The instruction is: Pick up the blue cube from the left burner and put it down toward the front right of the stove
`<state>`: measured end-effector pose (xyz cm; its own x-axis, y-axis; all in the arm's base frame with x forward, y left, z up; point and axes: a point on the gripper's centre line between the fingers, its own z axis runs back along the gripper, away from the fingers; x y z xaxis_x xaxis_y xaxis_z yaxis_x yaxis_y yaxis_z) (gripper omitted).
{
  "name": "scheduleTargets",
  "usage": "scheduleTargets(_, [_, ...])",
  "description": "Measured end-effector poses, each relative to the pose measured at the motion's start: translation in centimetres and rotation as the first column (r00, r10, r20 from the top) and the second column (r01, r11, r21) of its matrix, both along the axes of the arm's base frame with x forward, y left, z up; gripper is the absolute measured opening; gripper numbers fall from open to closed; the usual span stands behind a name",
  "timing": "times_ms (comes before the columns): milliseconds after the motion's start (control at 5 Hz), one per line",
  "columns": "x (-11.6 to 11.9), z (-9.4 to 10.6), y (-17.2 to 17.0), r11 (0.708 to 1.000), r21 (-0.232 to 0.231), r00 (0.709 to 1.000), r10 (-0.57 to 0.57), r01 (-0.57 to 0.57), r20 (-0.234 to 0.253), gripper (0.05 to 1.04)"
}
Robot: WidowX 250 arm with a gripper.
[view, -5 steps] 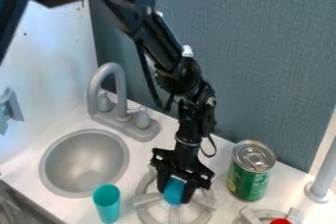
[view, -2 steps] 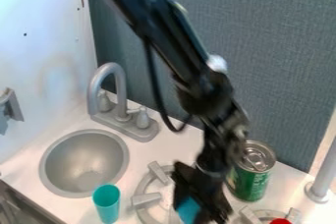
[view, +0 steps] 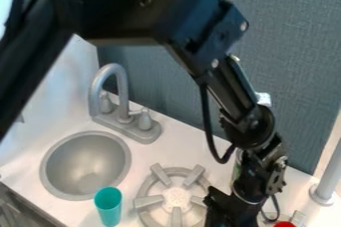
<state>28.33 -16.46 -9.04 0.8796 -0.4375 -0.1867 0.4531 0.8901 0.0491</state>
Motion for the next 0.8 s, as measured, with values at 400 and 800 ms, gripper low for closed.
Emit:
scheduleTargets(400, [-0.1,-0.6,0.1,0.999,0.028,0.999,0.041,-0.040,-0.035,0.660])
scheduleTargets(800, [-1.7,-1.2,2.3,0.990,0.094,0.991,0.110,-0.102,-0.080,0.660])
